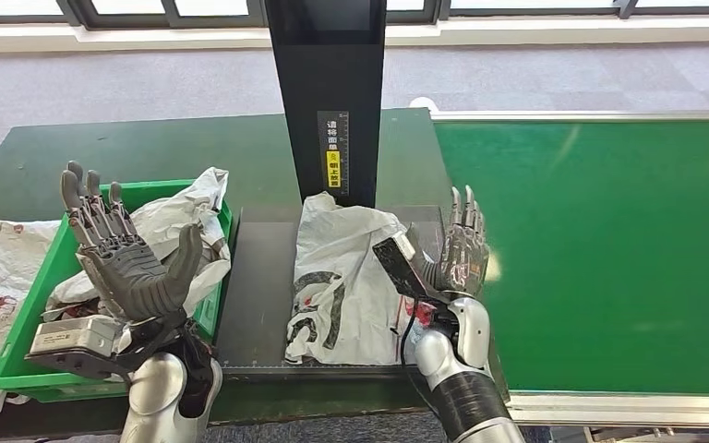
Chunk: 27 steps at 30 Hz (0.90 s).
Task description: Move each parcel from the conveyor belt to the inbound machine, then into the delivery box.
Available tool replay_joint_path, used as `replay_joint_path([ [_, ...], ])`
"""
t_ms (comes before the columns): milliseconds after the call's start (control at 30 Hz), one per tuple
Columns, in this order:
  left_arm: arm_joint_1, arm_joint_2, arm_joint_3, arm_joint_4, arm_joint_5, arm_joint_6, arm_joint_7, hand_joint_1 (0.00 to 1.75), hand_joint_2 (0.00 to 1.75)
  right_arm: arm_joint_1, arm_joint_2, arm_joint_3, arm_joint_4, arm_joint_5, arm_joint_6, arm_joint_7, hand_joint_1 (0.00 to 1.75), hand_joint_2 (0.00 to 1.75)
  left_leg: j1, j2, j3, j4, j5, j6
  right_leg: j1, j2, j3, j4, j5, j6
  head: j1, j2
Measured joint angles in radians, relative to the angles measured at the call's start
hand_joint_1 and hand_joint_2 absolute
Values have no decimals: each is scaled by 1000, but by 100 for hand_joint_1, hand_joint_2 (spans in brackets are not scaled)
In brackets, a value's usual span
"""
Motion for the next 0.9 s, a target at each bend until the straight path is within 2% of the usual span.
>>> replay_joint_path([
  [167,0,0,0,-2,-13,15,0,0,175,40,-2,-35,-76,94,-15,31,0,0,0,0,0,0,0,0,0,0,0,0,0,0,0,0],
  [267,7,4,-12,-1,-39,52,0,0,175,70,2,-69,-136,134,-38,3,0,0,0,0,0,0,0,0,0,0,0,0,0,0,0,0],
  [333,15,8,-35,7,-63,80,0,0,175,85,7,-91,-180,112,-63,-52,0,0,0,0,0,0,0,0,0,0,0,0,0,0,0,0],
  [467,7,14,-95,73,-143,95,1,0,175,112,9,-140,-312,-31,-90,-228,0,0,-1,-1,0,0,0,0,0,0,0,-1,0,0,0,0],
  [567,-16,13,-124,195,-263,73,25,0,175,138,8,-182,-442,-210,-94,-375,0,0,-2,0,1,0,0,1,-2,0,-1,-1,0,0,0,0],
  [667,-50,10,-133,371,-429,61,93,0,175,162,5,-210,-576,-387,-94,-514,0,0,-3,3,2,1,-1,1,-2,3,-1,-1,1,1,0,0],
  [733,-79,5,-134,487,-503,62,124,0,175,176,3,-222,-654,-437,-94,-544,0,0,-3,7,2,1,-1,1,-2,6,-2,-1,2,1,0,0],
  [900,-190,-18,-135,775,-653,59,210,0,175,205,0,-250,-823,-506,-93,-552,0,0,-3,9,3,1,-1,1,-2,9,-2,-1,2,1,0,0],
])
